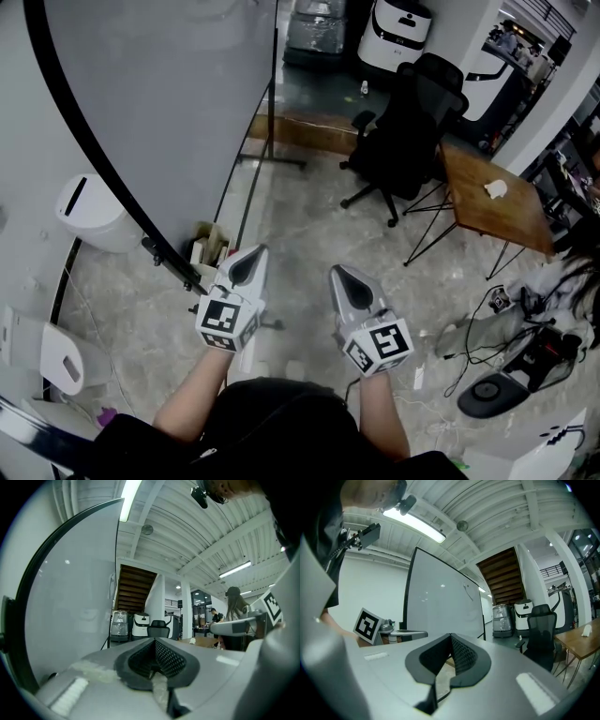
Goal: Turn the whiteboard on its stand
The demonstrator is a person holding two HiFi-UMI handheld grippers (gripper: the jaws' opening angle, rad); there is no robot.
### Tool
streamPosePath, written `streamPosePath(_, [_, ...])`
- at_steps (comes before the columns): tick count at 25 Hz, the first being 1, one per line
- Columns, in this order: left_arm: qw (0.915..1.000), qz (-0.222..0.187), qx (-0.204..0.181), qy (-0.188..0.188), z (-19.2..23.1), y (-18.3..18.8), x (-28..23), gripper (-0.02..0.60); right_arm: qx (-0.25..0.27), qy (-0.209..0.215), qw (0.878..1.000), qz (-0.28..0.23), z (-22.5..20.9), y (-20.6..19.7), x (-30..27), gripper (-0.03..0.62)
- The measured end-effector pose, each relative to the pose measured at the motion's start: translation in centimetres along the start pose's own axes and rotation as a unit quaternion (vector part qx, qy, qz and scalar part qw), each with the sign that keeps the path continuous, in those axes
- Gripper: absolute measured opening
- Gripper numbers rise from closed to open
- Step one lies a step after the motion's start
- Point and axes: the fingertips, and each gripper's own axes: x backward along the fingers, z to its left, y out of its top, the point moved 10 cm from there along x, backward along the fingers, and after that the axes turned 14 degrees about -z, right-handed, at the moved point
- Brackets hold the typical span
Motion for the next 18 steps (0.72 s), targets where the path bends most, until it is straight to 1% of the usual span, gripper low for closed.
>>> streamPosePath(4, [0.9998,0.005,0.013,0.013,0.4,0.4,-0.2,0.003,0.001,0.009,1.000,-0.003,0.2,0.2,-0.8,0.008])
streamPosePath(8, [0.9999,0.005,0.009,0.005,1.3,-0.2,-0.1,0.005,0.002,0.018,1.000,-0.004,0.6,0.0,-1.8,0.008])
streamPosePath(13, [0.9995,0.019,0.025,0.011,2.2,-0.3,0.1,0.005,0.000,0.033,0.999,0.001,1.3,-0.3,-2.9,0.008])
streamPosePath(18, [0.9995,0.017,0.025,0.005,2.4,0.0,0.3,0.005,0.001,0.039,0.999,0.001,1.5,-0.6,-3.5,0.008])
